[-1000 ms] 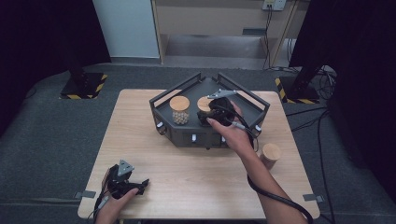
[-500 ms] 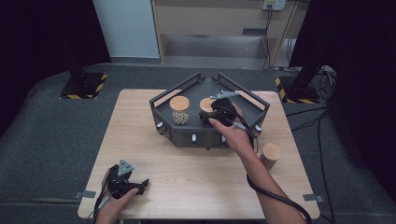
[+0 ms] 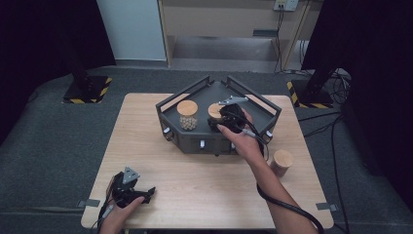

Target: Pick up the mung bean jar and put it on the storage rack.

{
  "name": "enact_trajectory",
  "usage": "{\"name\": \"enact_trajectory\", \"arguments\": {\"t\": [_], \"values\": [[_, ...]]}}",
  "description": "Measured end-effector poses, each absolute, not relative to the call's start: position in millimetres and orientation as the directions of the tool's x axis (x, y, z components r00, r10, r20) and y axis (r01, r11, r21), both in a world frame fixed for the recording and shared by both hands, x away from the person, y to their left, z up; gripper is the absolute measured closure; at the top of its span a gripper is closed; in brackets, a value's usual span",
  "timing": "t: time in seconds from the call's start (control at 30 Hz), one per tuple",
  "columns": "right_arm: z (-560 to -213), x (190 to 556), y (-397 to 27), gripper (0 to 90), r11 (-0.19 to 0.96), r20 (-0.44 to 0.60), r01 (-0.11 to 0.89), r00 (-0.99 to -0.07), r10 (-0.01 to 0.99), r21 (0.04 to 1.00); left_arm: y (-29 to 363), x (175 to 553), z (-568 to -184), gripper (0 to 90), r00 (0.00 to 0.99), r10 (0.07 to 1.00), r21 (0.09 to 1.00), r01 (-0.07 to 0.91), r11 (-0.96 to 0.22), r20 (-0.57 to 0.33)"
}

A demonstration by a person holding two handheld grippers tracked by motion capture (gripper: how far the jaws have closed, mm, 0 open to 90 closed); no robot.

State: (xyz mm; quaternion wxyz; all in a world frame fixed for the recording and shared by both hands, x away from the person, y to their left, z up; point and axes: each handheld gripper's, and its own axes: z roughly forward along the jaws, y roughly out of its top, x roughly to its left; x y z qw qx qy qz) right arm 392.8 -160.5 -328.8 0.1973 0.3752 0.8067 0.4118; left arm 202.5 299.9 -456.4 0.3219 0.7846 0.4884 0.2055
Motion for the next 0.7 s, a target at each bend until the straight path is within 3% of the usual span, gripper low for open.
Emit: {"name": "enact_trajectory", "arguments": {"t": [0.33,0.53,0.7], "values": [[-332.3,391.1,-162.8,24.6,0.373,-0.009,0.431,-0.644,0.765,0.821,299.9,202.5,-456.4,0.0,0.438,0.899,0.706,0.634,-0.316,0.008],[-329.3,387.9,-169.3,12.4,0.358,0.009,0.42,-0.659,0.752,0.834,299.8,202.5,-456.4,0.0,0.438,0.899,0.706,0.634,-0.315,0.008],[-323.9,379.0,-172.0,8.2,0.371,-0.019,0.396,-0.662,0.75,0.84,299.8,202.5,-456.5,0.0,0.438,0.899,0.706,0.634,-0.315,0.008]]}}
